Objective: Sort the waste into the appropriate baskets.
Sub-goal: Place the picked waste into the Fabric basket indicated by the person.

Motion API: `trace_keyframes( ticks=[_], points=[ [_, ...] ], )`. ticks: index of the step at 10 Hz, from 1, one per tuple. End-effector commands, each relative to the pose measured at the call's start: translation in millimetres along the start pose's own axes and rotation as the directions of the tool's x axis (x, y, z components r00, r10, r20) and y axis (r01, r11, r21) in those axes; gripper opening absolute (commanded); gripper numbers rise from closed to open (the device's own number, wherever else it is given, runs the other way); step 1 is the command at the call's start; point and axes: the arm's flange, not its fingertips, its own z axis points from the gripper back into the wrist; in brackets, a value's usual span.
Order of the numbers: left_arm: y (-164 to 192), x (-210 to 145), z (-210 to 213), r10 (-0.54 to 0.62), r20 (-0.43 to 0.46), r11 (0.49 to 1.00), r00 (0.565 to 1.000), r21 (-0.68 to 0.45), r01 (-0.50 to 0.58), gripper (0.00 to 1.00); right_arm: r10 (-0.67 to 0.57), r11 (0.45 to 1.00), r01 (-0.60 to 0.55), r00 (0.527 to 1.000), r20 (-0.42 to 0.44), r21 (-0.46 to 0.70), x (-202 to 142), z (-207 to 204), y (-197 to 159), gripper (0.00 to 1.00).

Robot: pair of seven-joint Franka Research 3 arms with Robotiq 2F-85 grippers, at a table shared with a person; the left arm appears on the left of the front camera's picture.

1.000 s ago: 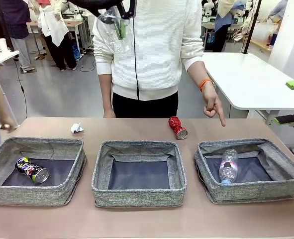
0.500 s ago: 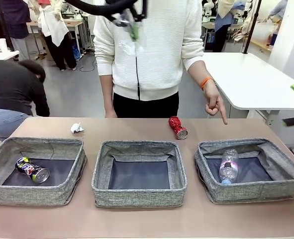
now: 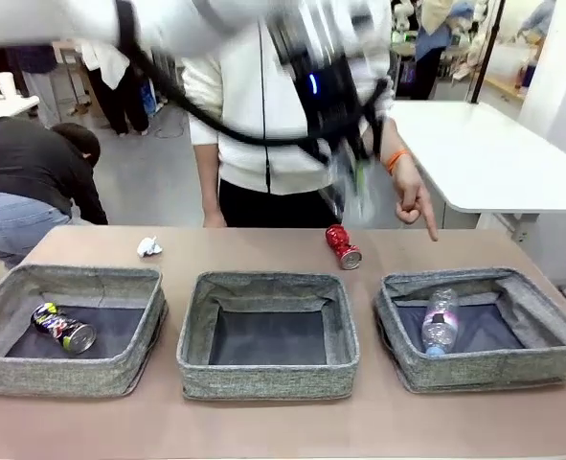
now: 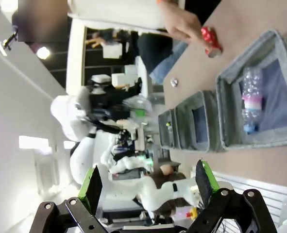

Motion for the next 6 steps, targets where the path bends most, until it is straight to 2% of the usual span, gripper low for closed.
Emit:
trace_keyframes(
  ticks=[1, 2, 5, 6],
  points=[
    [4, 3, -52, -0.104, 0.009, 0.994, 0.995, -0.017, 0.104, 0.05, 0.026, 0.999, -0.032, 0.989, -0.144, -0.042, -2, -43, 11, 1.00],
    [-5, 27, -65, -0.143, 0.063, 0.990, 0.988, 0.021, 0.142, 0.05, 0.026, 0.999, -0.032, 0.989, -0.144, -0.042, -2, -43, 11, 1.00],
    [-34, 113, -90, -0.155, 0.169, 0.984, 0.973, -0.061, 0.168, 0.05, 0.026, 0.999, -0.032, 0.989, -0.144, -0.042, -2, -43, 11, 1.00],
    [-38, 125, -94, -0.178, 0.087, 0.980, 0.980, -0.070, 0.185, 0.05, 0.026, 0.999, -0.032, 0.989, -0.144, -0.042, -2, -43, 11, 1.00]
  ],
)
